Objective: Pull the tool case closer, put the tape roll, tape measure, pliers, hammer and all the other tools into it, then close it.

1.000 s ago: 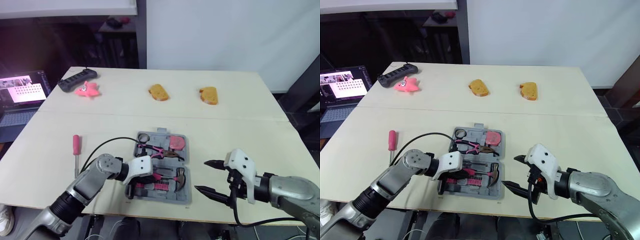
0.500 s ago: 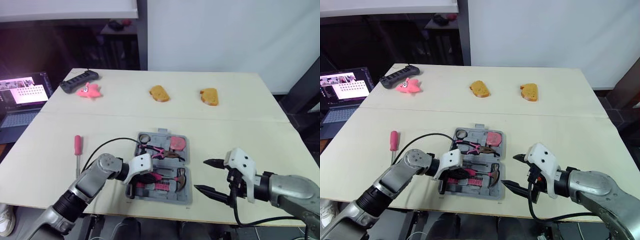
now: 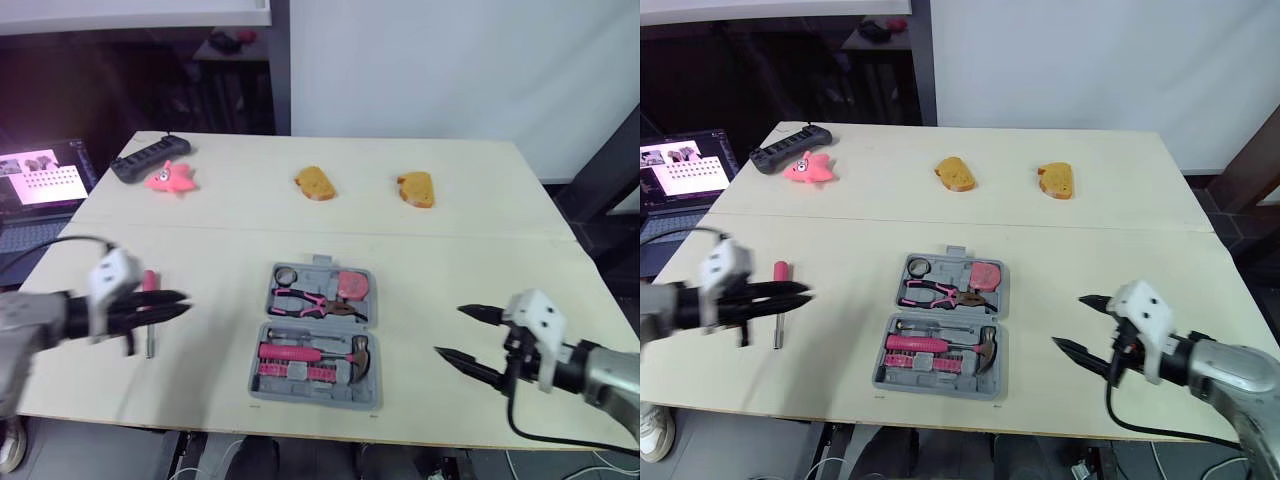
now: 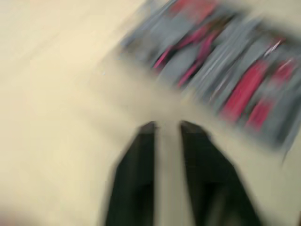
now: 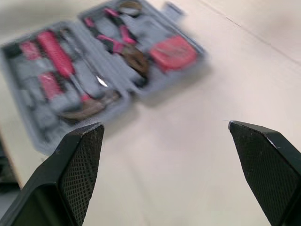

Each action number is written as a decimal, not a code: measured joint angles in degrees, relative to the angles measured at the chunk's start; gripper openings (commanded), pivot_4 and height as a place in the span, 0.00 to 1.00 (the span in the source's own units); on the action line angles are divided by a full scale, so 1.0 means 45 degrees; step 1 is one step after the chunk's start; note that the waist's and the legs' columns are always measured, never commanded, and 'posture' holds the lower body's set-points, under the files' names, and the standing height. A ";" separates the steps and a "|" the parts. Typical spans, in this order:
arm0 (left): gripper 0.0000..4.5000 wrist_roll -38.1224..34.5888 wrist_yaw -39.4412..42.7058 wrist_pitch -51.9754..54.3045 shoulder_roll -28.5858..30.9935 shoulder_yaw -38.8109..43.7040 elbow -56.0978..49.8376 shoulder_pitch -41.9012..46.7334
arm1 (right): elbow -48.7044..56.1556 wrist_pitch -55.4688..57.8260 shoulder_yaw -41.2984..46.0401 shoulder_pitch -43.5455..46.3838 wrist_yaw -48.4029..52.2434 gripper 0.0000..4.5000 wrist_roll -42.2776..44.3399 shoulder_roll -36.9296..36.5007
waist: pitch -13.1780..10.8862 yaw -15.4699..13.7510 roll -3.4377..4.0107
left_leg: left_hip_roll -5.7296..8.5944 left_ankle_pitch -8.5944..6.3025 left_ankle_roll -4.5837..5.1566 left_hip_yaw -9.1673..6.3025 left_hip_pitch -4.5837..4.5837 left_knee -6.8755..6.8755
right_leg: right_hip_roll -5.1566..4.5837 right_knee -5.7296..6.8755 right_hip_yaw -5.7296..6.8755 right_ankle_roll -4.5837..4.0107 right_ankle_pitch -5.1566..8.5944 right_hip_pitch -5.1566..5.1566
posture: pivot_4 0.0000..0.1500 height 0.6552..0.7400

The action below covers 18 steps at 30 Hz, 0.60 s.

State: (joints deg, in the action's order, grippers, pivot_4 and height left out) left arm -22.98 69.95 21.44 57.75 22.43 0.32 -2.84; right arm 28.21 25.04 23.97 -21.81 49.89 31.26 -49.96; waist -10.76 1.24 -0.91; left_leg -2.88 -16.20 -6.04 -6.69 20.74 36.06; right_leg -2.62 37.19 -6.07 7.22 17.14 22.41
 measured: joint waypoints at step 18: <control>0.99 0.0791 -0.0587 -0.4684 0.0113 0.3703 0.7382 -0.2762 | -0.4956 -0.3478 0.1738 -0.0809 0.2433 1.00 -0.1117 0.0589 | -0.0037 0.0040 -0.0040 | -0.0003 -0.0003 -0.0007 0.0024 -0.0003 -0.0016 | -0.0008 -0.0001 -0.0009 -0.0029 0.0015 0.0013 | 1.00 1.00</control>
State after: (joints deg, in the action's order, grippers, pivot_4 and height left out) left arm -19.42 67.31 0.36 58.26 39.09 33.54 -15.27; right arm 5.91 9.39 31.79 -25.45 60.84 26.23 -47.31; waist -10.93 1.42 -1.08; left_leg -2.89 -16.21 -6.07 -6.59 20.73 35.98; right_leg -2.65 37.19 -6.11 7.09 17.21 22.47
